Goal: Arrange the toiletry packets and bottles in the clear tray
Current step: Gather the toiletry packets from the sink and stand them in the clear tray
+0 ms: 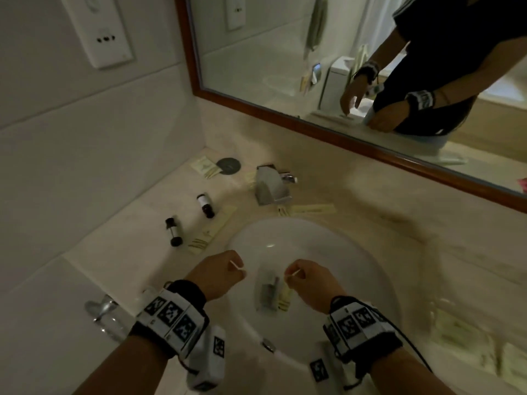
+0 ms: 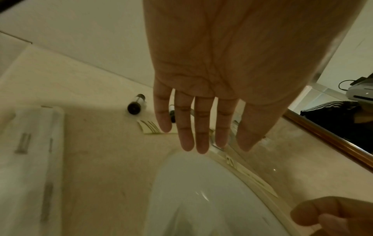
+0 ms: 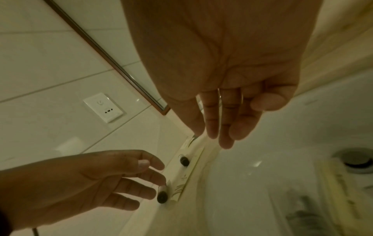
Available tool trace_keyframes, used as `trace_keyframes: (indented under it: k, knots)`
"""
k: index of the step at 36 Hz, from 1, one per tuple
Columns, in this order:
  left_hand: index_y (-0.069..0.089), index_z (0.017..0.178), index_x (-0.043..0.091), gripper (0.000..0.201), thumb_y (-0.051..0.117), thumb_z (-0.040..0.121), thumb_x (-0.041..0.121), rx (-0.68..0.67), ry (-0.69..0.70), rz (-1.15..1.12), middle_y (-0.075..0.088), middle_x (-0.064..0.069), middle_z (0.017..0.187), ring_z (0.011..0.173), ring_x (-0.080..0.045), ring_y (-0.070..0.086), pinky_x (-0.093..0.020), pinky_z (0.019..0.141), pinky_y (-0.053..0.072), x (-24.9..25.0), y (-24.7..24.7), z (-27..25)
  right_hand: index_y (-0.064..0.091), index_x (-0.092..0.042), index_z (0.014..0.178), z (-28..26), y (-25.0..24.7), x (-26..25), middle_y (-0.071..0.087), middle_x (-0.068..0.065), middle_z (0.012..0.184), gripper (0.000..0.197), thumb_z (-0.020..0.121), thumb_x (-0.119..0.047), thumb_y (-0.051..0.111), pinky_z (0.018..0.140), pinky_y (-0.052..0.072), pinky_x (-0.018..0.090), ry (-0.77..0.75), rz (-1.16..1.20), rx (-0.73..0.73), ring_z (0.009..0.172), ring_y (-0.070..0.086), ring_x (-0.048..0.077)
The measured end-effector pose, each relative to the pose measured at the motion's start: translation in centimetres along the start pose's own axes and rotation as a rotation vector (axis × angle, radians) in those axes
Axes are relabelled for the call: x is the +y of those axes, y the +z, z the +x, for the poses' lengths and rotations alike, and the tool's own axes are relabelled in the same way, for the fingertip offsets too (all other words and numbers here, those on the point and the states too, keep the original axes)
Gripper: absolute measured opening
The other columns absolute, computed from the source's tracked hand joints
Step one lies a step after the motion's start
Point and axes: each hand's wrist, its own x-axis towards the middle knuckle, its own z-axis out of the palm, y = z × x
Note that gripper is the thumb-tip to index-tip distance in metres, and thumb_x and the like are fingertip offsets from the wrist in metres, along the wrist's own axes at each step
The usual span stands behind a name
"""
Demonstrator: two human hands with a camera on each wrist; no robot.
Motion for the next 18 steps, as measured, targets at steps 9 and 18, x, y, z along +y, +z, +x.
trace_keyframes:
  k: [9, 18]
  knots:
    - [0.055, 0.114, 0.019, 0.027, 0.053, 0.092, 0.034, -0.019, -0.051, -0.023, 0.059, -0.003, 0.119, 0.105, -0.02, 0.056, -0.028, 0.087, 0.044, -7.9, -6.1, 2.8, 0.061, -0.019, 0.095, 3.9, 5.0, -6.9, 0.061, 0.0, 0.095, 0.011, 0.089, -0.024, 0.053, 0.072, 0.045, 0.027, 0.061, 0.019, 0.012, 0.085, 0.056, 0.017]
    - [0.057, 0.114, 0.013, 0.027, 0.055, 0.092, 0.029, 0.01, -0.029, -0.049, 0.06, -0.006, 0.122, 0.111, -0.021, 0.056, -0.024, 0.084, 0.04, -10.9, -10.9, 4.6, 0.062, -0.021, 0.092, 6.6, 7.3, -12.4, 0.067, 0.007, 0.104, 0.01, 0.086, -0.026, 0.056, 0.08, 0.053, 0.033, 0.091, 0.033, 0.005, 0.083, 0.059, 0.019]
